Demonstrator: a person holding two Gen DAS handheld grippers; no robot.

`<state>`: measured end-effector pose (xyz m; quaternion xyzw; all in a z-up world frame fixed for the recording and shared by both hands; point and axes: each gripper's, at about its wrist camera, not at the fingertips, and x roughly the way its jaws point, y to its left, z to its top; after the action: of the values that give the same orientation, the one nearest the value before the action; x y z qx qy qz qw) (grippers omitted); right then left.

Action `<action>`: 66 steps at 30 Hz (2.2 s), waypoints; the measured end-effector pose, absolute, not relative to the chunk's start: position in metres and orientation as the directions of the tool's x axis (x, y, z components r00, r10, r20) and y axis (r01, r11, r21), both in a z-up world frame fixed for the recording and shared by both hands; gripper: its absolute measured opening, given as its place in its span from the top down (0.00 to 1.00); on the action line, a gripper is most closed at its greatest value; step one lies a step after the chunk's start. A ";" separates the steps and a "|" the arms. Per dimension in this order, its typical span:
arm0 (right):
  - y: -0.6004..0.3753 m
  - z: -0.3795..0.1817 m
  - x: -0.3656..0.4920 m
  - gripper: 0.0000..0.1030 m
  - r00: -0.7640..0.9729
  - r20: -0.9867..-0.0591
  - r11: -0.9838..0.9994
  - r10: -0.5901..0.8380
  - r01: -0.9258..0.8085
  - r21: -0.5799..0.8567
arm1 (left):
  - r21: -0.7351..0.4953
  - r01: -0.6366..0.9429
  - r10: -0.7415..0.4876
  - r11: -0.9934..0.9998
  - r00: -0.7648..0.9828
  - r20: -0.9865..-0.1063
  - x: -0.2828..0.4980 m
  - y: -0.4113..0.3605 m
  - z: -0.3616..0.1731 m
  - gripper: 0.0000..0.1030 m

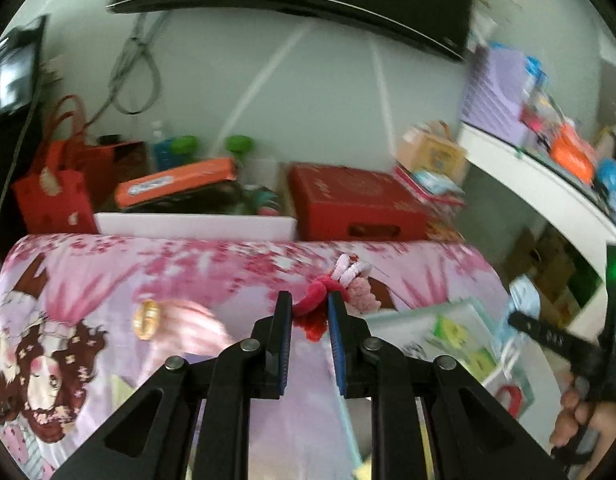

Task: Organize soft objects
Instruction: 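Carry the pink cloth and blue mask over the tray and open both grippers, then move both tools back over the remaining soft items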

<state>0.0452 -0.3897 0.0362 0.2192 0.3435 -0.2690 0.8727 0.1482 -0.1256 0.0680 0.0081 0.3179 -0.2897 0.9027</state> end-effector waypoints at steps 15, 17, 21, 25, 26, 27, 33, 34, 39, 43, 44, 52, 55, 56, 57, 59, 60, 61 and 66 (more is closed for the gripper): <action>-0.401 0.006 0.046 0.82 0.530 -0.806 0.740 -0.263 0.647 0.185 | -0.111 0.697 -0.531 0.708 0.423 -0.734 0.108 -0.215 0.012 0.81; -0.401 -0.004 0.050 0.82 0.508 -0.829 0.742 -0.233 0.644 0.186 | -0.118 0.698 -0.521 0.706 0.400 -0.754 0.109 -0.220 0.001 0.81; -0.397 -0.024 0.060 0.82 0.444 -0.875 0.758 -0.192 0.634 0.156 | -0.134 0.693 -0.501 0.709 0.360 -0.787 0.111 -0.225 -0.015 0.80; -0.393 -0.035 0.065 0.80 0.423 -0.892 0.771 -0.158 0.617 0.156 | -0.141 0.688 -0.490 0.712 0.343 -0.801 0.113 -0.226 -0.023 0.80; -0.392 -0.036 0.066 0.80 0.417 -0.896 0.774 -0.154 0.614 0.153 | -0.147 0.687 -0.492 0.712 0.339 -0.802 0.113 -0.226 -0.024 0.79; -0.391 -0.038 0.067 0.80 0.411 -0.899 0.776 -0.151 0.613 0.150 | -0.151 0.684 -0.493 0.713 0.336 -0.803 0.114 -0.226 -0.024 0.79; -0.391 -0.041 0.069 0.65 0.396 -0.907 0.771 -0.147 0.621 0.146 | -0.193 0.669 -0.499 0.717 0.300 -0.813 0.119 -0.223 -0.024 0.60; -0.391 -0.040 0.068 0.56 0.400 -0.905 0.766 -0.146 0.624 0.152 | -0.200 0.666 -0.501 0.719 0.297 -0.813 0.120 -0.222 -0.023 0.57; -0.391 -0.032 0.067 0.44 0.427 -0.891 0.763 -0.155 0.625 0.167 | -0.216 0.659 -0.515 0.720 0.300 -0.803 0.121 -0.217 -0.015 0.50; -0.392 -0.028 0.064 0.33 0.442 -0.883 0.758 -0.159 0.628 0.178 | -0.221 0.645 -0.524 0.731 0.324 -0.788 0.124 -0.210 -0.005 0.42; -0.393 -0.028 0.064 0.31 0.441 -0.883 0.755 -0.160 0.631 0.178 | -0.218 0.634 -0.518 0.742 0.337 -0.786 0.126 -0.207 -0.003 0.35; -0.394 -0.032 0.066 0.14 0.431 -0.887 0.756 -0.163 0.632 0.168 | -0.218 0.517 -0.458 0.828 0.398 -0.795 0.150 -0.183 -0.004 0.21; -0.394 -0.033 0.066 0.04 0.427 -0.888 0.757 -0.170 0.634 0.160 | -0.202 0.470 -0.415 0.859 0.409 -0.813 0.157 -0.176 -0.011 0.16; -0.394 -0.033 0.066 0.03 0.426 -0.888 0.756 -0.171 0.635 0.158 | -0.195 0.454 -0.399 0.869 0.413 -0.819 0.160 -0.173 -0.013 0.16; -0.393 -0.033 0.066 0.02 0.425 -0.888 0.756 -0.172 0.635 0.157 | -0.191 0.440 -0.388 0.877 0.415 -0.823 0.162 -0.171 -0.015 0.16; -0.393 -0.034 0.066 0.01 0.426 -0.888 0.757 -0.172 0.634 0.157 | -0.192 0.417 -0.374 0.888 0.413 -0.830 0.166 -0.166 -0.019 0.15; -0.393 -0.034 0.066 0.00 0.425 -0.888 0.757 -0.173 0.634 0.157 | -0.196 0.405 -0.369 0.893 0.410 -0.834 0.168 -0.164 -0.021 0.13; -0.393 -0.034 0.066 0.00 0.425 -0.888 0.759 -0.174 0.633 0.155 | -0.198 0.392 -0.362 0.898 0.406 -0.839 0.170 -0.162 -0.023 0.11; -0.390 -0.035 0.068 0.00 0.427 -0.887 0.769 -0.175 0.621 0.147 | -0.200 0.347 -0.336 0.916 0.397 -0.854 0.177 -0.154 -0.031 0.06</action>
<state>0.0677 -0.3903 -0.0347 0.2346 0.4755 -0.2454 0.8115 0.1767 -0.1537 -0.0306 0.0051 0.5095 -0.2043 0.8358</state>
